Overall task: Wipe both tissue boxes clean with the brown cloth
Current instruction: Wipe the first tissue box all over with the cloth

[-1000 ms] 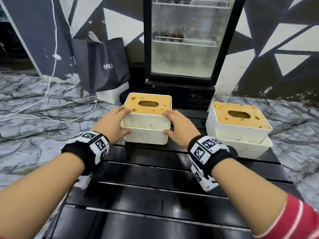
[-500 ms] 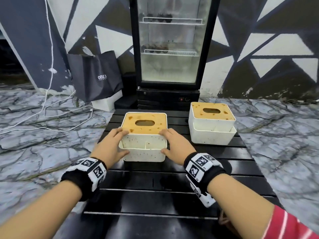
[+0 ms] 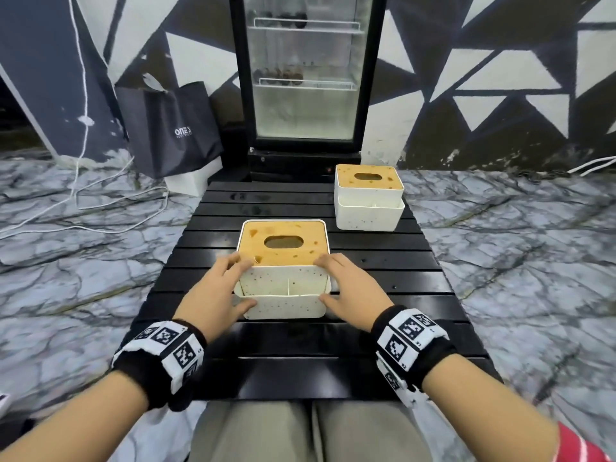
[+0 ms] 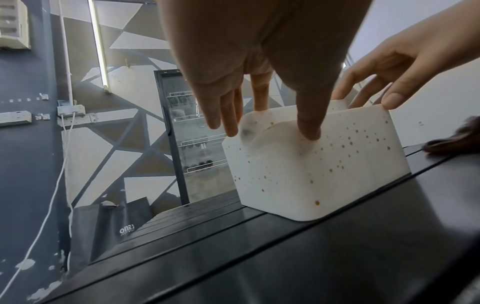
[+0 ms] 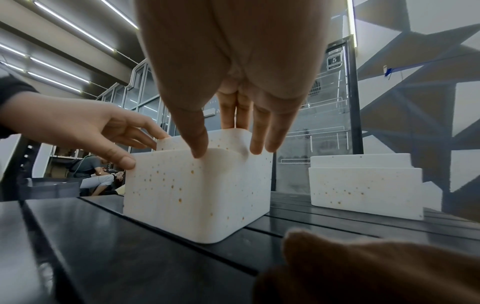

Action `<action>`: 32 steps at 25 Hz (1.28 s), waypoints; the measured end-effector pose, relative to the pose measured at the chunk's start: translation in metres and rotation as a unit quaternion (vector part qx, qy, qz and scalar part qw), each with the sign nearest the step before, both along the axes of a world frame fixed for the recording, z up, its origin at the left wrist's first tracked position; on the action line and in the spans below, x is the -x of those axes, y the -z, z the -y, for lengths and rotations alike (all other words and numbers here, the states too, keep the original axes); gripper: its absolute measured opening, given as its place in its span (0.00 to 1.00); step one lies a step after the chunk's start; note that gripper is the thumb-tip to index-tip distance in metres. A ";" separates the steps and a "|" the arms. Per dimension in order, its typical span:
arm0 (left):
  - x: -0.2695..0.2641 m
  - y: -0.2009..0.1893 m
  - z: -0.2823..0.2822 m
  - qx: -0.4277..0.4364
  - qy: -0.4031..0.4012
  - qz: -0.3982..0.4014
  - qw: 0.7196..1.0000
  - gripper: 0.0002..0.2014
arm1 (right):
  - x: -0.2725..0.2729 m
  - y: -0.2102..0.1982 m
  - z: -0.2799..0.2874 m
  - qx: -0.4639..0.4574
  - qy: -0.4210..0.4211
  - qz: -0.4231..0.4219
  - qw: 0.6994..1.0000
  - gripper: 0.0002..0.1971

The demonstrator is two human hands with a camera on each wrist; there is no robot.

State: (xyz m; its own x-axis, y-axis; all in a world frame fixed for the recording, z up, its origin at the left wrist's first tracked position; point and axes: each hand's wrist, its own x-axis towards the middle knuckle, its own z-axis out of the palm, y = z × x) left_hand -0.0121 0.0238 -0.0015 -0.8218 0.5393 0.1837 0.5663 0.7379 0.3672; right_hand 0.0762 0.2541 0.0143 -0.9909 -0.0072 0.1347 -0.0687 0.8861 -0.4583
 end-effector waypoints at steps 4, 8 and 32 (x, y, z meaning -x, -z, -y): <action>-0.030 0.002 0.001 -0.010 0.011 0.002 1.000 0.34 | -0.031 0.006 -0.001 0.015 0.002 -0.017 1.000 0.27; -0.045 0.000 0.002 -0.016 0.022 -0.004 1.000 0.33 | -0.050 0.013 -0.001 0.033 0.007 -0.036 0.999 0.26; -0.060 -0.031 -0.042 0.105 0.039 -0.097 0.989 0.41 | -0.077 0.015 -0.063 0.107 0.093 -0.075 0.987 0.17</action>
